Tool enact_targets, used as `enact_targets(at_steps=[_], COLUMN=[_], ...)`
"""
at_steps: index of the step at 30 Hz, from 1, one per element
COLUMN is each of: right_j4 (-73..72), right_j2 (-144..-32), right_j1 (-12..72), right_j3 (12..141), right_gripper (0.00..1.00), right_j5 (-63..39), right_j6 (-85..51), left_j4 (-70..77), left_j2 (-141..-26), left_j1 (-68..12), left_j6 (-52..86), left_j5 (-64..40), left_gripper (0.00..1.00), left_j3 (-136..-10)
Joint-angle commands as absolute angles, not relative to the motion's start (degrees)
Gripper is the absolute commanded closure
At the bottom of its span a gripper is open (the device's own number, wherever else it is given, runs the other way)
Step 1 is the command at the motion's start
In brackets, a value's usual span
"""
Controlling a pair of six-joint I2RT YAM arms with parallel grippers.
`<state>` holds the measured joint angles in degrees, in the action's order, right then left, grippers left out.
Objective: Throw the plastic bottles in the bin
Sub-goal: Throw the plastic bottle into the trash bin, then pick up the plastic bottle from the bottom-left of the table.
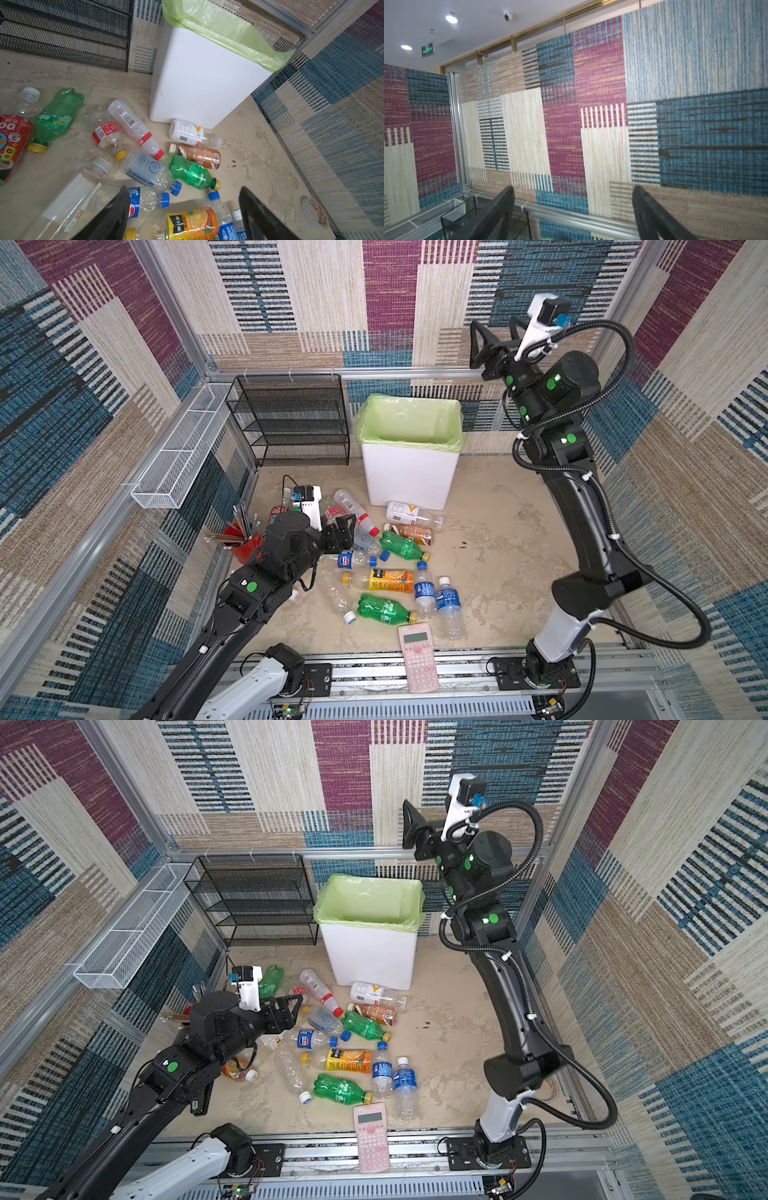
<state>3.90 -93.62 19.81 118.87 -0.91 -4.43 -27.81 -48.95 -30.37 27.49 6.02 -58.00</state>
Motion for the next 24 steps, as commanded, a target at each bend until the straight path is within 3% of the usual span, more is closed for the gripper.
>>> enact_targets(at_steps=[1,5,11,16,24], right_j4=[4.72,8.23,14.31,14.72,13.41], right_j2=[-81.61,-64.94,-50.31,-45.63,-46.71], right_j1=[19.86,21.88,24.26,24.26,24.26], right_j3=[96.06,65.61,37.96,30.10,28.84], right_gripper=[0.16,0.18,0.19,0.18,0.18], right_j5=[0.03,2.89,2.02,1.94,-0.29], right_j6=[-10.37,-19.67,-32.95,-34.62,-34.37], left_j4=[-29.71,-36.05,-51.78,-63.19,-57.46], left_j2=[-50.25,-53.56,-62.03,-67.40,-66.81], left_j1=[-30.15,-29.36,-27.17,-26.98,-23.70], left_j6=[30.28,33.66,42.16,46.44,52.87], left_j5=[6.08,4.42,2.64,2.51,0.72], left_gripper=[0.17,0.18,0.21,0.18,0.10], left_j3=[-57.74,-58.82,-61.86,-60.15,-50.60])
